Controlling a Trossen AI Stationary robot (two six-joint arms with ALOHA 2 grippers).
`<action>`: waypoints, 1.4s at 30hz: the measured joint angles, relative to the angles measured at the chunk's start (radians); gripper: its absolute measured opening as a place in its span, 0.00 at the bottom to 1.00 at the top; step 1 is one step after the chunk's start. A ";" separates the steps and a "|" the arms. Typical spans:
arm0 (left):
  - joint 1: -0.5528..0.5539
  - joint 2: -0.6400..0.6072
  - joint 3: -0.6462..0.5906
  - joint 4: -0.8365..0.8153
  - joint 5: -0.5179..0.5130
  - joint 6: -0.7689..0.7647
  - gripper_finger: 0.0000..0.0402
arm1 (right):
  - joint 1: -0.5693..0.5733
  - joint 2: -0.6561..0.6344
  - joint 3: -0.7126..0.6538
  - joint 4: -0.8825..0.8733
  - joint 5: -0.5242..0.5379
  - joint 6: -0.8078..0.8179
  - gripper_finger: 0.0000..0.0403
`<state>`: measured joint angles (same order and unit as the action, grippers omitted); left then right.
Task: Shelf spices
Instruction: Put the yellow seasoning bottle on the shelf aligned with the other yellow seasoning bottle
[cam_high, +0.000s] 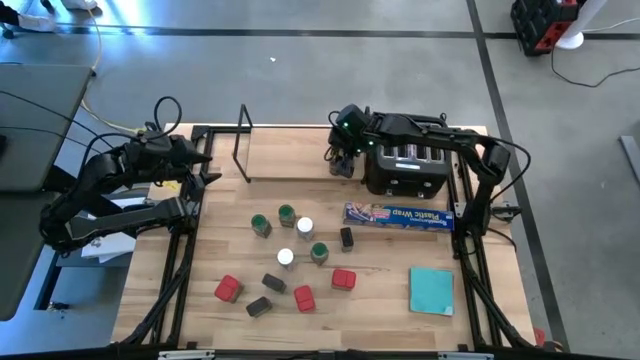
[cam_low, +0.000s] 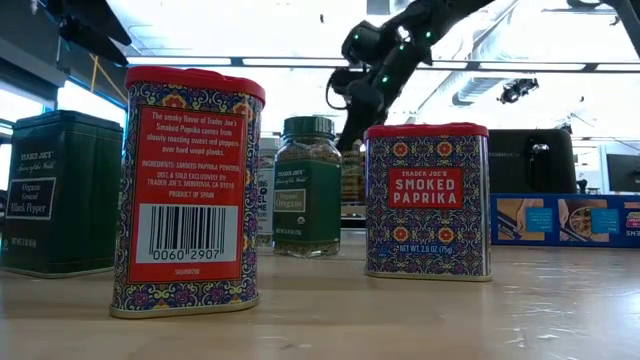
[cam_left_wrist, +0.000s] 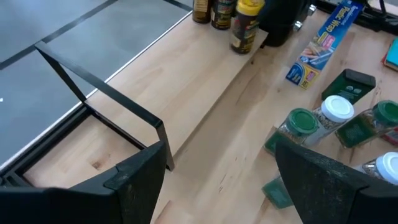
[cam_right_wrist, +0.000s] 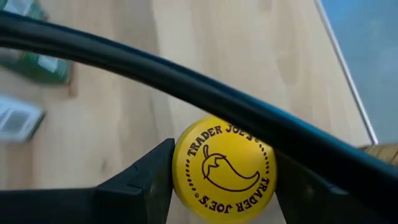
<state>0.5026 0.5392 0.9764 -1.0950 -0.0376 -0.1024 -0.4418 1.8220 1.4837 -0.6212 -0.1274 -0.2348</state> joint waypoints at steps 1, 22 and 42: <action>0.000 0.000 0.000 0.000 0.000 -0.009 0.74 | 0.005 -0.012 0.000 -0.023 0.000 -0.006 0.53; 0.000 0.000 0.000 0.000 0.000 -0.026 0.74 | -0.058 -0.051 0.000 -0.141 0.015 -0.042 0.53; 0.000 0.000 0.000 0.000 0.001 -0.026 0.74 | -0.041 -0.049 0.000 -0.137 0.117 -0.068 0.65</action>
<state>0.5022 0.5388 0.9768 -1.0954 -0.0368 -0.1280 -0.4827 1.7729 1.4834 -0.7583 -0.0103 -0.3032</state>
